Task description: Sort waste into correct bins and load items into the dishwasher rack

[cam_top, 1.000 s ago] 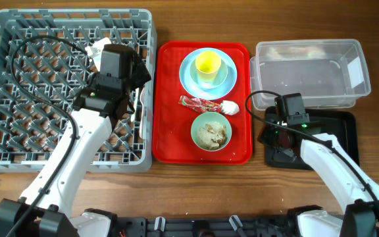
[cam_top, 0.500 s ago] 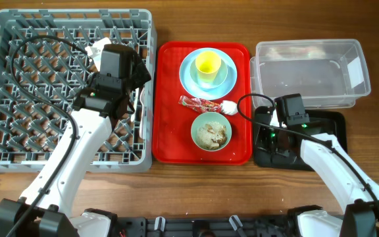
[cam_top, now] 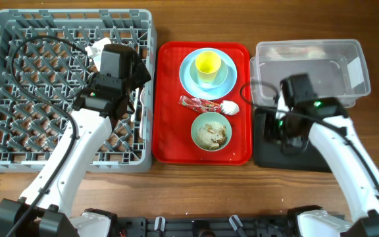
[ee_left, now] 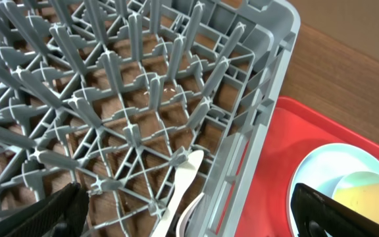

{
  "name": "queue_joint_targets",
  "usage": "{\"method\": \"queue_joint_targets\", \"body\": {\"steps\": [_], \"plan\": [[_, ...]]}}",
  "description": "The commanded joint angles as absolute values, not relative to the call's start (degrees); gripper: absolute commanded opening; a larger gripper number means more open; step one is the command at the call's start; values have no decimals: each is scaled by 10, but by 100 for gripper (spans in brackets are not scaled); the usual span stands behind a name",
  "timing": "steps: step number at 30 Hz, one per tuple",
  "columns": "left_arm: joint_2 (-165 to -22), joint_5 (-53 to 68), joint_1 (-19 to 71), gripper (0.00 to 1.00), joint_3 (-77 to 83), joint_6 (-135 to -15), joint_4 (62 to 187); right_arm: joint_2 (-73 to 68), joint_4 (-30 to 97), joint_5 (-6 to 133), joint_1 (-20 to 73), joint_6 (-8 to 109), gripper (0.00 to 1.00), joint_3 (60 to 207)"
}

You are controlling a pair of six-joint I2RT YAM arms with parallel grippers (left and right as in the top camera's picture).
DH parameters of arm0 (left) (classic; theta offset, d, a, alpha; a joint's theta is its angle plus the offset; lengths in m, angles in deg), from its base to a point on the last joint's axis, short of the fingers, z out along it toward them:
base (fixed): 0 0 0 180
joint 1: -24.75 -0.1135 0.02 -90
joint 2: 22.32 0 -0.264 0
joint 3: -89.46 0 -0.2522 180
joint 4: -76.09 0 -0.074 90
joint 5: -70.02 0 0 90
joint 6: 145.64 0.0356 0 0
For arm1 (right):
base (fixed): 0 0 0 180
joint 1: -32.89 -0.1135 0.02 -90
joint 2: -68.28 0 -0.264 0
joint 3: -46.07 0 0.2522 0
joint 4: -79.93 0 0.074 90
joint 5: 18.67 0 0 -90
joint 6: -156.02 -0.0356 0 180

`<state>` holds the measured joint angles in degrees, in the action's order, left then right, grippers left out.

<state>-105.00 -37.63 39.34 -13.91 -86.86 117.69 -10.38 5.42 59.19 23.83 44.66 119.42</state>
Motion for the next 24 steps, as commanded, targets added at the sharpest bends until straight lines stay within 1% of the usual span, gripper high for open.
{"method": "queue_joint_targets", "body": {"steps": [1,3,7,11,15,17,18,20,24], "plan": [[-1048,-374,391,100,-143,-876,1175,-101,86,466,207,446,36,1261],[-1048,-374,391,100,-143,-876,1175,-102,132,447,162,434,39,1261],[-1048,-374,391,100,-143,-876,1178,-114,203,505,48,396,41,1258],[-1048,-374,391,100,-143,-876,1186,-130,209,591,-52,370,43,1258],[-1048,-373,391,100,-143,-876,1190,-158,210,696,-138,328,50,1258],[-1048,-373,391,100,-143,-877,1190,-176,211,739,-163,328,54,1258],[-1048,-373,391,100,-143,-876,1190,-187,212,761,-173,328,58,1258],[-1048,-374,391,100,-143,-876,1190,-216,222,796,-187,329,62,1258],[-1048,-373,391,100,-143,-877,1181,-291,277,806,-187,331,62,1258]]}}
